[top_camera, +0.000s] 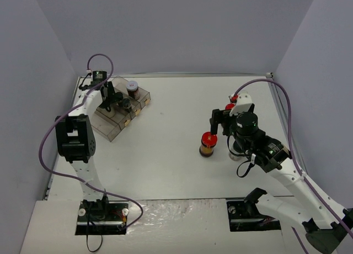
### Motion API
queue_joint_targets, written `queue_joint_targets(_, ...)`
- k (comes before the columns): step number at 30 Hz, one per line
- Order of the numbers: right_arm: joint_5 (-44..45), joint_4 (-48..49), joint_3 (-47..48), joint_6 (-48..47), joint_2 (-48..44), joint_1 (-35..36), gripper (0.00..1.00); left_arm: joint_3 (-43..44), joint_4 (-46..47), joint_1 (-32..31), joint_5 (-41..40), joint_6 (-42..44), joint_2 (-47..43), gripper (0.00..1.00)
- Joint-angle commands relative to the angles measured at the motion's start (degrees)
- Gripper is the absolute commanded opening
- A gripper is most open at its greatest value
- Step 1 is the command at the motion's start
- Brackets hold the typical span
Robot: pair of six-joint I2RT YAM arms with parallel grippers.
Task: Organize the condiment bottles
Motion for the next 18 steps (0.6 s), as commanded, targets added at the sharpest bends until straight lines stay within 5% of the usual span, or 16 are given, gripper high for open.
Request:
queue_joint_targets(1,8.3,-1.2,0.6,5.2,-0.3,-0.9,1.0,-0.5,2.2,0.3,-0.9,-0.7,-6.2,0.85)
queue_joint_targets(4,13.2,-5.3,1.1,9.2,-0.3,-1.4,1.0,-1.2,0.6,0.3,0.3,-0.8,-8.7,0.96)
queue_joint_targets(12,20.5,-17.7,1.6,21.6,0.7,-4.4,1.0,-2.8,-5.5,-0.5,3.9,-0.8,-17.6,0.97)
queue_joint_targets(18,17.9,-23.4,-0.2,26.7,4.3,-9.3,1.0,-5.5,-9.5,-4.9,8.1,0.9,-26.2,0.97)
